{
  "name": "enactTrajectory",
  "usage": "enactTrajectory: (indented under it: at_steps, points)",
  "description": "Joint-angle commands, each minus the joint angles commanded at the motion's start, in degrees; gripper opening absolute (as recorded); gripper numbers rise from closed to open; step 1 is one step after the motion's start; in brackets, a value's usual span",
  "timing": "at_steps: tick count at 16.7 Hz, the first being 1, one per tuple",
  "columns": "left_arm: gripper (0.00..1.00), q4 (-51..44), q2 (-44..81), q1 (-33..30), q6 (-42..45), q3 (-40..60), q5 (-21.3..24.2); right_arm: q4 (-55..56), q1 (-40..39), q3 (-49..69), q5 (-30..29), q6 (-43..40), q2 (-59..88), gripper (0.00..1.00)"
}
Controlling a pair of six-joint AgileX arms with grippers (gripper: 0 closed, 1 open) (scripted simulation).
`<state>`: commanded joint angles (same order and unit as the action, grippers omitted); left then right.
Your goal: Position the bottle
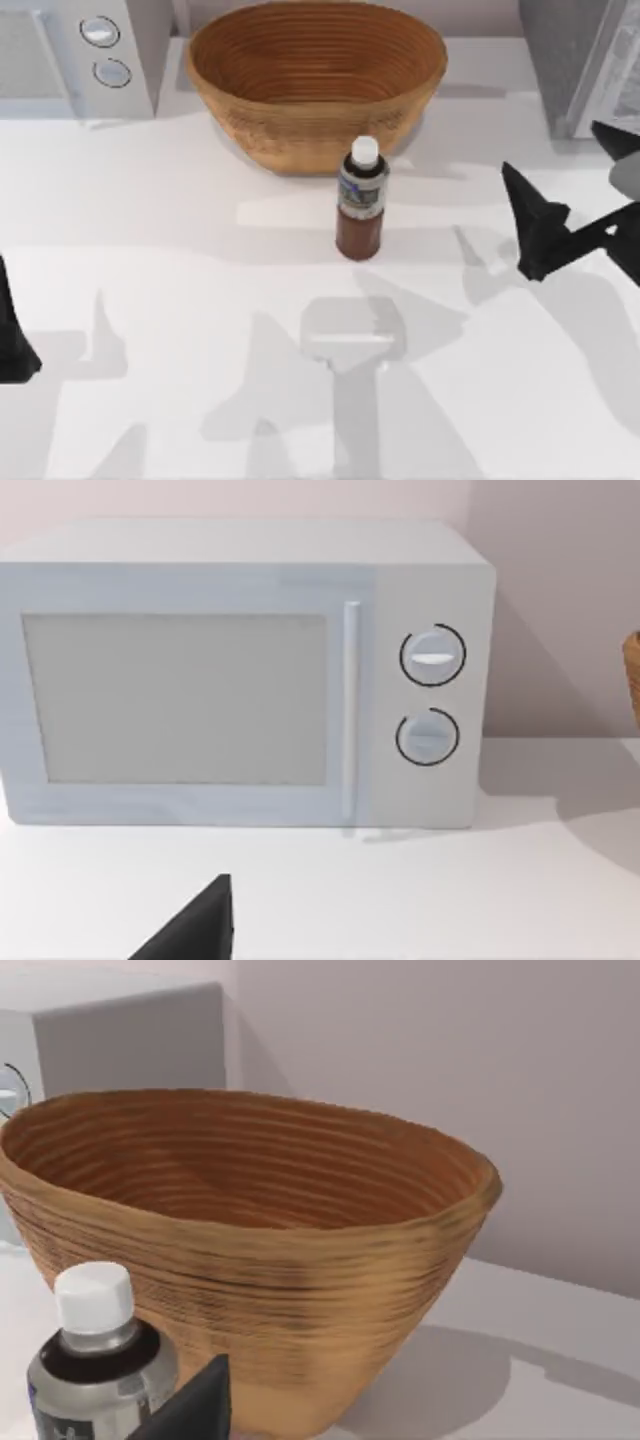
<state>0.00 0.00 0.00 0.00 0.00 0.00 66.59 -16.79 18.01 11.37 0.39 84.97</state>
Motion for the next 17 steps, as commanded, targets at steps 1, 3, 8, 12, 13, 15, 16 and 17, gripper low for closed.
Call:
enactTrajectory:
  at_steps: [1,3,8,12,13,15,16,17]
  points:
    - [1.0,0.0,0.0,0.0,0.0,0.0,0.0,3.8,-0.9,1.0,0.6,0.0,4.9,1.0]
    - [1.0,0.0,0.0,0.0,0.0,0.0,0.0,11.1,-2.7,3.0,1.8,0.1,14.1,1.0]
    - [1.0,0.0,0.0,0.0,0.0,0.0,0.0,26.1,-6.5,7.2,4.4,0.3,32.9,1.0]
    - [1.0,0.0,0.0,0.0,0.0,0.0,0.0,33.5,-8.3,9.2,5.6,0.5,42.1,1.0]
    - [1.0,0.0,0.0,0.0,0.0,0.0,0.0,34.5,-8.6,9.5,5.8,0.5,43.3,1.0]
    - [1.0,0.0,0.0,0.0,0.0,0.0,0.0,35.4,-8.8,9.8,6.0,0.5,44.6,1.0]
    - [1.0,0.0,0.0,0.0,0.0,0.0,0.0,35.4,-8.8,9.8,6.0,0.5,44.6,1.0]
    - [1.0,0.0,0.0,0.0,0.0,0.0,0.0,35.4,-8.8,9.8,6.0,0.5,44.6,1.0]
